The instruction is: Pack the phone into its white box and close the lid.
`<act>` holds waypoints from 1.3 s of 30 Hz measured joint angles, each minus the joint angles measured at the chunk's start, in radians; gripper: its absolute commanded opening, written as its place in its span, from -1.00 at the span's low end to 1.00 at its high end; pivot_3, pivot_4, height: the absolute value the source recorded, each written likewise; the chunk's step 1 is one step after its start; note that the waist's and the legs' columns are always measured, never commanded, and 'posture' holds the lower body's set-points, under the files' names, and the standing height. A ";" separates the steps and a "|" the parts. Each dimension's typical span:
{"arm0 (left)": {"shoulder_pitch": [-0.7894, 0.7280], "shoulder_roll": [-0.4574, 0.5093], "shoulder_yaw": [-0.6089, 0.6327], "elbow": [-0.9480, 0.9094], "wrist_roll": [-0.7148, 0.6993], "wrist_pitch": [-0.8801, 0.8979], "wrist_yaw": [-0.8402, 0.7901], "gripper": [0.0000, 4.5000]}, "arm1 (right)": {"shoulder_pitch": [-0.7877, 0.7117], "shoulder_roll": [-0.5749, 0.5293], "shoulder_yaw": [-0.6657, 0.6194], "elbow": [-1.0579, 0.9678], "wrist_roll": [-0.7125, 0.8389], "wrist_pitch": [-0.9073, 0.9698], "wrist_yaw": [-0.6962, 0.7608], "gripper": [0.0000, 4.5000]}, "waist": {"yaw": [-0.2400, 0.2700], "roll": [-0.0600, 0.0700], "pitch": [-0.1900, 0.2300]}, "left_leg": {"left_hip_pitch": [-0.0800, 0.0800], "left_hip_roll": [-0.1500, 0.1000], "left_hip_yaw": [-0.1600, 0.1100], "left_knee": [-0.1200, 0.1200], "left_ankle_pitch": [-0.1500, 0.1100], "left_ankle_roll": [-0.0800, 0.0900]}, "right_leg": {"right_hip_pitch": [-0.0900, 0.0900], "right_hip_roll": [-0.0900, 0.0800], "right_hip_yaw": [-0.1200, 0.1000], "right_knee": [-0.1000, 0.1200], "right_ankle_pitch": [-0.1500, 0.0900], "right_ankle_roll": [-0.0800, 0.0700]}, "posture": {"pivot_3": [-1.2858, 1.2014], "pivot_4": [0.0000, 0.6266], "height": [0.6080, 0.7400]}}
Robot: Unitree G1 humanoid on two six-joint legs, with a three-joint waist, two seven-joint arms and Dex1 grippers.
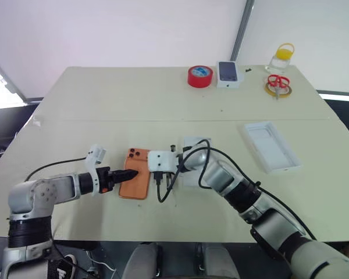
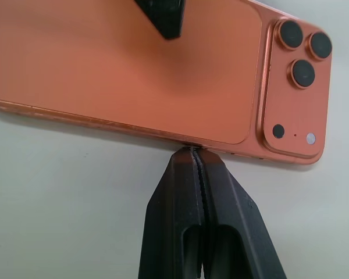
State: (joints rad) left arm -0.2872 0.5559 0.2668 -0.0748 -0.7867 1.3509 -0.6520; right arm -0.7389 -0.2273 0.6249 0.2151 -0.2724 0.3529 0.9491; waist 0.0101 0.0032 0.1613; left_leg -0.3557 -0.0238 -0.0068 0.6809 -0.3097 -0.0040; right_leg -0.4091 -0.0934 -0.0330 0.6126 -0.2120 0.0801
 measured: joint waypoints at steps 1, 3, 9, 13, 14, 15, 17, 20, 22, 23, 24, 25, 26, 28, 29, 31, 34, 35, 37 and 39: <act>-0.005 0.004 -0.014 -0.004 0.002 -0.002 0.001 0.32 | 0.000 0.000 0.000 0.004 0.000 -0.004 -0.004 -0.98 | -0.001 0.000 0.000 | 0.000 0.000 0.000 0.000 0.000 0.000 | 0.000 0.000 0.000 0.000 0.000 0.000 | 0.03 -0.52 1.00; -0.007 0.008 -0.018 -0.002 -0.001 -0.002 -0.005 0.32 | 0.000 0.001 0.000 0.006 -0.001 -0.006 -0.012 -0.98 | -0.004 0.000 0.000 | -0.001 0.000 0.000 0.000 0.000 0.000 | 0.000 0.000 0.000 0.000 0.000 0.000 | 0.03 -0.52 1.00; -0.004 0.019 0.002 0.048 -0.024 0.000 -0.033 0.32 | 0.000 0.002 0.000 0.007 -0.008 -0.013 -0.026 -0.98 | -0.013 -0.001 0.000 | -0.002 0.000 0.000 -0.002 0.000 0.000 | 0.000 -0.001 0.000 0.000 0.000 0.000 | 0.03 -0.52 1.00; -0.009 -0.002 0.035 0.094 -0.039 0.018 -0.032 -0.05 | 0.000 0.001 0.000 0.014 -0.016 -0.026 -0.036 -1.00 | -0.019 -0.001 0.000 | -0.001 0.000 0.000 -0.002 0.000 0.000 | -0.001 -0.001 0.000 0.000 -0.001 0.001 | 0.03 -0.52 1.00; -0.012 -0.015 0.044 0.116 -0.041 0.025 -0.027 -0.28 | 0.000 0.001 0.000 0.014 -0.017 -0.028 -0.038 -1.00 | -0.019 -0.001 0.001 | -0.002 -0.001 0.000 -0.002 0.000 0.000 | -0.001 -0.001 0.000 0.000 -0.001 0.001 | 0.03 -0.52 1.00; -0.012 -0.023 0.045 0.126 -0.042 0.030 -0.023 -0.46 | 0.000 0.002 0.000 0.014 -0.017 -0.030 -0.038 -1.00 | -0.020 -0.002 0.001 | -0.002 -0.001 0.000 -0.002 0.000 0.000 | -0.001 -0.002 0.000 0.000 -0.001 0.001 | 0.03 -0.52 1.00; -0.012 -0.028 0.045 0.138 -0.053 0.037 -0.028 -0.46 | 0.000 0.001 -0.003 0.014 -0.017 -0.033 -0.037 -1.00 | -0.021 -0.005 0.002 | -0.002 -0.001 -0.001 -0.002 0.000 0.000 | -0.001 -0.002 0.000 0.000 -0.001 0.001 | 0.03 -0.52 1.00; -0.011 -0.030 0.041 0.139 -0.057 0.043 -0.028 -0.46 | 0.000 0.001 -0.004 0.014 -0.018 -0.034 -0.039 -1.00 | -0.022 -0.006 0.003 | -0.002 0.000 -0.001 -0.002 0.000 0.000 | -0.002 -0.002 0.000 0.000 -0.001 0.001 | 0.03 -0.52 1.00; -0.010 -0.029 0.041 0.141 -0.063 0.048 -0.032 -0.46 | 0.000 0.001 -0.004 0.014 -0.017 -0.035 -0.040 -1.00 | -0.023 -0.006 0.003 | -0.002 0.000 -0.001 -0.003 0.000 0.000 | -0.002 -0.002 0.000 0.000 -0.001 0.001 | 0.03 -0.52 1.00; -0.010 -0.028 0.041 0.145 -0.066 0.052 -0.034 -0.46 | 0.000 0.002 -0.004 0.014 -0.017 -0.036 -0.040 -1.00 | -0.023 -0.007 0.003 | -0.002 0.000 -0.001 -0.003 0.000 0.000 | -0.002 -0.003 0.000 0.000 -0.001 0.001 | 0.03 -0.52 1.00; -0.010 -0.028 0.042 0.149 -0.069 0.055 -0.035 -0.46 | 0.000 0.002 -0.004 0.014 -0.017 -0.036 -0.040 -1.00 | -0.023 -0.007 0.003 | -0.002 0.000 -0.001 -0.003 0.000 0.000 | -0.002 -0.003 0.000 0.000 -0.001 0.001 | 0.03 -0.52 1.00; -0.010 -0.028 0.042 0.152 -0.071 0.057 -0.036 -0.58 | 0.000 0.002 -0.004 0.014 -0.017 -0.036 -0.040 -1.00 | -0.024 -0.007 0.003 | -0.002 0.000 -0.001 -0.003 0.000 0.000 | -0.003 -0.003 0.000 -0.001 -0.001 0.001 | 0.03 -0.52 1.00; -0.010 -0.028 0.042 0.154 -0.072 0.059 -0.035 -0.71 | 0.000 0.002 -0.004 0.014 -0.017 -0.036 -0.040 -1.00 | -0.024 -0.007 0.003 | -0.002 0.000 -0.001 -0.004 0.000 0.000 | -0.004 -0.003 0.000 -0.001 -0.001 0.001 | 0.03 -0.52 1.00; -0.016 -0.039 0.062 0.164 -0.111 0.080 -0.062 -0.98 | 0.000 0.001 -0.005 0.014 -0.018 -0.036 -0.041 -1.00 | -0.023 -0.007 0.003 | -0.002 0.000 -0.001 -0.004 0.000 0.000 | -0.004 -0.003 0.000 -0.001 -0.001 0.001 | 0.03 -0.52 1.00; -0.018 -0.037 0.060 0.160 -0.114 0.083 -0.061 -0.99 | 0.000 0.001 -0.006 0.014 -0.018 -0.035 -0.042 -1.00 | -0.024 -0.007 0.003 | -0.002 0.000 -0.001 -0.004 0.000 0.000 | -0.003 -0.004 0.000 -0.001 -0.001 0.001 | 0.03 -0.52 1.00; -0.018 -0.034 0.062 0.162 -0.116 0.088 -0.061 -0.99 | 0.001 0.001 -0.007 0.014 -0.018 -0.036 -0.045 -1.00 | -0.025 -0.007 0.003 | -0.002 0.000 -0.001 -0.004 0.000 0.000 | -0.004 -0.004 0.000 -0.001 -0.001 0.001 | 0.03 -0.52 1.00; -0.012 -0.036 0.092 0.175 -0.138 0.119 -0.063 -0.99 | 0.009 0.015 -0.021 0.014 0.000 -0.040 -0.049 -1.00 | -0.028 -0.009 0.005 | -0.003 0.000 -0.001 -0.006 0.000 0.000 | -0.004 -0.004 0.000 -0.001 -0.001 0.001 | 0.03 -0.52 1.00; -0.010 -0.039 0.118 0.190 -0.153 0.146 -0.062 -0.99 | 0.024 0.026 -0.049 0.014 0.027 -0.042 -0.055 -1.00 | -0.028 -0.012 0.006 | -0.004 0.000 -0.001 -0.007 0.000 0.000 | -0.004 -0.004 0.000 -0.001 -0.001 0.001 | 0.03 -0.52 1.00; -0.013 -0.050 0.184 0.220 -0.189 0.187 -0.062 -0.99 | 0.037 0.055 -0.116 0.013 0.086 -0.030 -0.067 -1.00 | -0.030 -0.014 0.007 | -0.014 0.000 -0.001 -0.008 0.001 -0.003 | -0.013 -0.003 0.000 0.000 0.001 0.004 | 0.03 -0.52 1.00; -0.017 -0.065 0.233 0.240 -0.209 0.196 -0.052 -1.00 | 0.038 0.066 -0.189 0.004 0.154 -0.018 -0.070 -0.89 | -0.029 -0.016 0.009 | -0.021 0.000 -0.001 -0.007 0.004 -0.006 | -0.022 -0.003 0.000 0.001 0.003 0.003 | 0.03 -0.52 1.00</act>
State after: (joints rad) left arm -0.3045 0.4913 0.4993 0.1650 -0.9962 1.5468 -0.7042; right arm -0.7014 -0.1618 0.4355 0.2191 -0.1185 0.3351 0.8790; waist -0.0187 -0.0124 0.1698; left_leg -0.3768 -0.0238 -0.0082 0.6735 -0.3061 -0.0102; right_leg -0.4306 -0.0966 -0.0327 0.6138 -0.2095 0.0832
